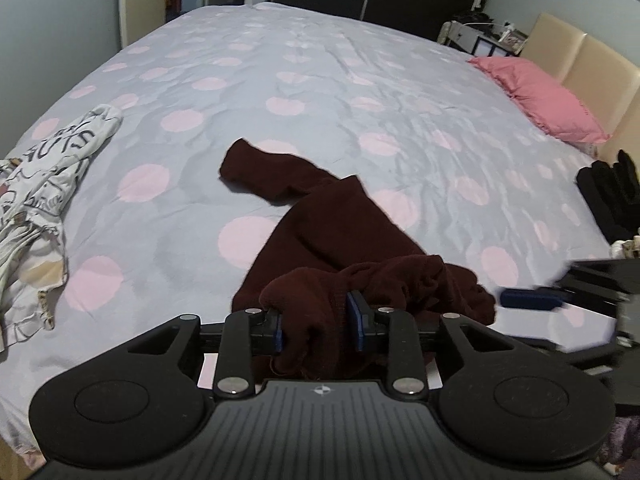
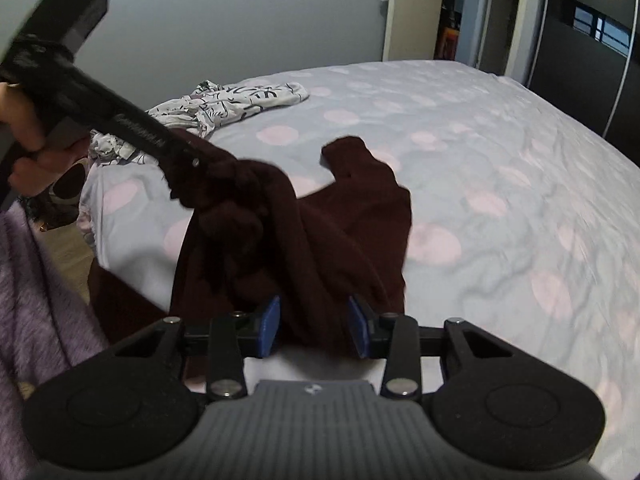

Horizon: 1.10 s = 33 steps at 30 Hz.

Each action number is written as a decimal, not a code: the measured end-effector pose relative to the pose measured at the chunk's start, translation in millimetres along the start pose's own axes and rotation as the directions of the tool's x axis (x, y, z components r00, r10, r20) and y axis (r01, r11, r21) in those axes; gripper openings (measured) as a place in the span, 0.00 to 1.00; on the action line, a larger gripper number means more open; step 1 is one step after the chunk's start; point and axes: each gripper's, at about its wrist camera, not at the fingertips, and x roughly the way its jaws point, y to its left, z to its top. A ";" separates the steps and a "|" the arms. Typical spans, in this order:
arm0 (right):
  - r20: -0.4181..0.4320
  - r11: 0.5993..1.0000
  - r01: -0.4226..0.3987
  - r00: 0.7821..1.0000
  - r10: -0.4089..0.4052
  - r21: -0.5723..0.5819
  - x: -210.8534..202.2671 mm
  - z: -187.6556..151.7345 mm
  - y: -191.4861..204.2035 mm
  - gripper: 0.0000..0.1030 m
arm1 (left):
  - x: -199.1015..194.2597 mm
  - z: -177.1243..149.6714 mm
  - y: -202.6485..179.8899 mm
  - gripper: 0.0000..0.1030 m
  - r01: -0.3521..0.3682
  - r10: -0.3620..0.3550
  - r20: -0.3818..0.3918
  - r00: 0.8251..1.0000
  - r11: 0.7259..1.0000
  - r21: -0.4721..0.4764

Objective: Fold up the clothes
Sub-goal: 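Lift the sweater with the left tool while the right tool grasps another edge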

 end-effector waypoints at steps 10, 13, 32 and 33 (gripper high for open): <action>0.064 0.997 0.045 0.997 -0.049 0.056 9.1 13.6 -14.5 0.07 | -19.2 6.7 -17.0 0.15 0.100 -0.104 0.082 0.991 0.994 0.048; 0.119 0.989 0.138 0.982 -0.145 0.061 -25.7 21.0 -25.5 0.06 | -41.1 17.9 -38.9 0.13 0.145 -0.161 0.146 0.976 0.983 0.113; 0.509 0.884 0.436 0.729 -0.457 0.169 -333.1 40.0 -36.0 0.06 | -220.6 88.3 -225.2 0.12 0.219 -0.412 0.290 0.864 0.826 0.519; 0.482 0.885 0.434 0.746 -0.459 0.170 -330.7 31.9 -38.7 0.06 | -204.8 85.0 -228.4 0.12 0.238 -0.404 0.246 0.881 0.828 0.508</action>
